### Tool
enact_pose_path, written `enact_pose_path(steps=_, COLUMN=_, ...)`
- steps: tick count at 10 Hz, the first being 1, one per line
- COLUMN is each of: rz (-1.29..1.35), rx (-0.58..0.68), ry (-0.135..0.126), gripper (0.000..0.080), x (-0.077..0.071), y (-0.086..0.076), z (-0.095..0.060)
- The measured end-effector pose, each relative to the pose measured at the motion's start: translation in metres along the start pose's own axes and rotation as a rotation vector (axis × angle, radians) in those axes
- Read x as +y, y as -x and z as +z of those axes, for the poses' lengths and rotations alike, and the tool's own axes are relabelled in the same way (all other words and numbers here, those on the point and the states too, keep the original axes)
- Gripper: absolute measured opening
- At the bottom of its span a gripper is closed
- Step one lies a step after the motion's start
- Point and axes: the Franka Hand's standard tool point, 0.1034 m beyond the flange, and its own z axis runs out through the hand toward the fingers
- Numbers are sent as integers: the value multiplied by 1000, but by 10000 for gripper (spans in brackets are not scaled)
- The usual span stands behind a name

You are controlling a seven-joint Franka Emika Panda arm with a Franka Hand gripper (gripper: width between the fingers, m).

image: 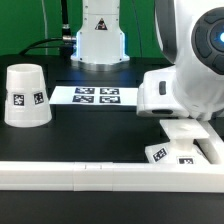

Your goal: Assemble lamp

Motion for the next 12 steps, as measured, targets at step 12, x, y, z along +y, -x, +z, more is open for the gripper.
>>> enact_pose_path(steps=12, rz=-152, rx=54, ry=-9, gripper=573, x=23, y=50, z=-95)
